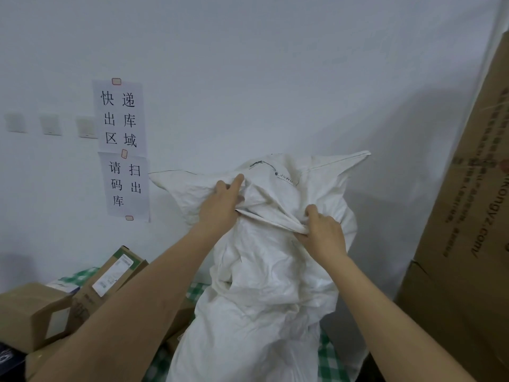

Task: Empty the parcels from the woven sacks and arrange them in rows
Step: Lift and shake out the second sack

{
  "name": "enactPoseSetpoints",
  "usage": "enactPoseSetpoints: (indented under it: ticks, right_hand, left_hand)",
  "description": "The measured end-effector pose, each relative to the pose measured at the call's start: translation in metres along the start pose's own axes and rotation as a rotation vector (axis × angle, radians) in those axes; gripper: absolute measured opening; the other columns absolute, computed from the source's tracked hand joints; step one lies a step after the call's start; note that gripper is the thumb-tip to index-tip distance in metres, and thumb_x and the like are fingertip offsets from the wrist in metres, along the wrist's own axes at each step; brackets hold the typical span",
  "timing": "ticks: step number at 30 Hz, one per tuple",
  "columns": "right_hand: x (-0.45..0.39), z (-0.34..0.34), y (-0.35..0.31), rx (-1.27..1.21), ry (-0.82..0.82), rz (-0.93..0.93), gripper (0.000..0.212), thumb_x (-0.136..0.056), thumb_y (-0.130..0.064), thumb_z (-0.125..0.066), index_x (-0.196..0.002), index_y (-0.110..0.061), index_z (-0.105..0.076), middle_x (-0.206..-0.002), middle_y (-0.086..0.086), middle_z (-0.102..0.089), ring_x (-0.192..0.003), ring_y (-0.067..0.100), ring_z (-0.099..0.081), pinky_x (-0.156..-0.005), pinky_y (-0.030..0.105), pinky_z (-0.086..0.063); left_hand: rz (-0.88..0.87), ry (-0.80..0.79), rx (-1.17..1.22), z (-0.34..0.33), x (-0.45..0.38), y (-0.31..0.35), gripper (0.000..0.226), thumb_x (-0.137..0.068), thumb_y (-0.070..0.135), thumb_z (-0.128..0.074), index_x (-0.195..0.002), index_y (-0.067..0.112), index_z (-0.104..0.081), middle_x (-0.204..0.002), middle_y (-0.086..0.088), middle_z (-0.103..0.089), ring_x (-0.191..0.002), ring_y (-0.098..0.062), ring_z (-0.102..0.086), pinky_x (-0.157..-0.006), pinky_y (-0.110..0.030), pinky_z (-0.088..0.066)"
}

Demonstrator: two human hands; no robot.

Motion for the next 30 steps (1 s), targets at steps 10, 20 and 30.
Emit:
enactPoseSetpoints:
  ticks: [10,20,30]
  right_hand:
    - [-0.006,-0.006,0.015,0.299,-0.271,-0.174,0.076,-0.091,-0.02,-0.062,-0.149,-0.007,-0.014,-0.124,0.011,-0.053,-0.103,0.028,-0.061,-0.074,0.034,-0.042]
    - [-0.003,0.005,-0.007,0.538,-0.317,0.034,0.03,-0.084,0.001,-0.051,-0.1,-0.019,-0.035,-0.065,-0.006,-0.036,-0.063,0.014,-0.049,-0.065,0.025,-0.036]
    - [-0.016,0.001,0.016,0.29,-0.681,0.038,0.038,-0.097,-0.046,-0.05,-0.12,-0.016,-0.057,-0.117,0.005,-0.058,-0.106,0.025,-0.055,-0.085,0.033,-0.044]
  left_hand:
    - [0.017,0.021,-0.131,-0.002,-0.005,0.004,0.065,-0.083,0.024,-0.066,-0.137,0.024,-0.03,-0.139,-0.011,-0.024,-0.098,-0.034,-0.055,-0.063,-0.033,-0.041]
    - [0.166,-0.165,-0.192,-0.01,-0.008,-0.021,0.088,-0.075,0.028,-0.077,-0.14,0.013,-0.021,-0.144,-0.021,-0.016,-0.086,-0.036,-0.062,-0.064,-0.033,-0.042]
    - [-0.088,-0.089,-0.1,0.001,-0.007,-0.01,0.064,-0.082,0.042,-0.07,-0.132,0.016,-0.04,-0.13,-0.012,-0.034,-0.099,-0.033,-0.056,-0.075,-0.04,-0.05]
Point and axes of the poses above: each hand's wrist, its own x-axis away from the middle knuckle, its own z-axis out of the back of the hand, y = z × x, the point moved 5 cm from there along -x, towards the middle knuckle
